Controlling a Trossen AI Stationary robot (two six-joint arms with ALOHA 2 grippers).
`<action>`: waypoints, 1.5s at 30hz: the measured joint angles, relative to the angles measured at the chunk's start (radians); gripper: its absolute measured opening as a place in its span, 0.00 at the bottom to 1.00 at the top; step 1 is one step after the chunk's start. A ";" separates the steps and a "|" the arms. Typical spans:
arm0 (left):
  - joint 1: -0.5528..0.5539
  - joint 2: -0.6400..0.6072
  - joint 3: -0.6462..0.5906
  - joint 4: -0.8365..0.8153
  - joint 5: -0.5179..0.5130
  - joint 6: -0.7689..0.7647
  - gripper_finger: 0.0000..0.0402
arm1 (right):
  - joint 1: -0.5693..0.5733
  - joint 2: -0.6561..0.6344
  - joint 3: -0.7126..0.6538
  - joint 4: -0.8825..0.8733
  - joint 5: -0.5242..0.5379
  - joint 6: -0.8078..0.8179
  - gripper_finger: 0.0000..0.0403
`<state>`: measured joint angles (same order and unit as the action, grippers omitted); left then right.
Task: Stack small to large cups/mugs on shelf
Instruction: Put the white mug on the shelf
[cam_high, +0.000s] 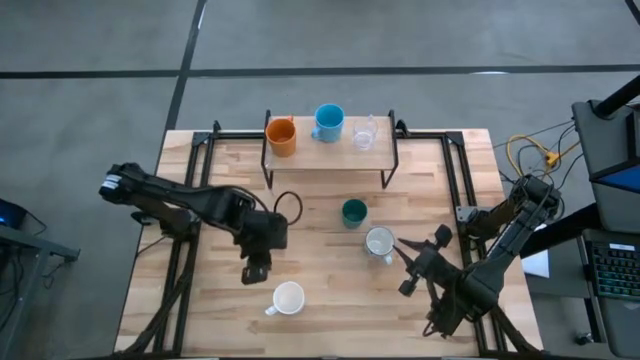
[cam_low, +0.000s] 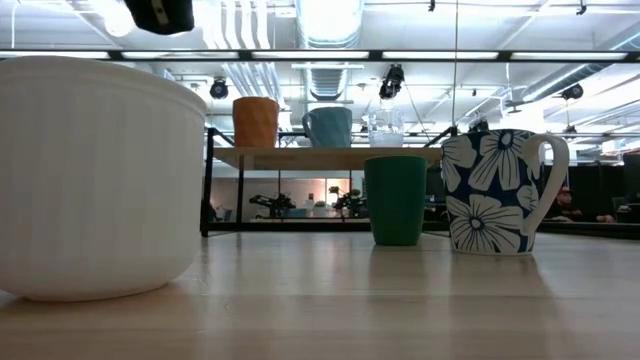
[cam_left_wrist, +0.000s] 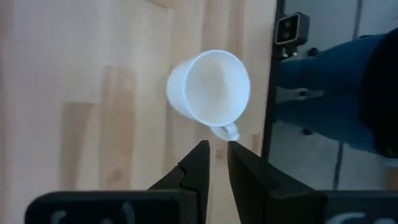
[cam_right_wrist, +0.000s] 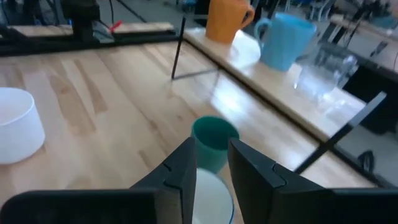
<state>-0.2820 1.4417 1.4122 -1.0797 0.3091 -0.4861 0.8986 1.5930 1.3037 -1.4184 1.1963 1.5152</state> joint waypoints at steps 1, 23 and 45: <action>-0.009 0.004 -0.008 0.016 0.006 -0.013 0.10 | 0.000 0.000 0.000 0.000 -0.018 0.002 0.22; -0.073 0.175 -0.034 0.196 0.080 0.021 0.10 | 0.000 0.000 0.000 0.039 -0.052 -0.039 0.21; -0.169 0.087 -0.078 0.274 -0.245 -0.034 0.10 | 0.000 0.000 0.000 0.045 -0.052 -0.088 0.22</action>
<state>-0.4508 1.5283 1.3342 -0.8058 0.0644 -0.5201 0.8989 1.5929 1.3037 -1.3735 1.1439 1.4277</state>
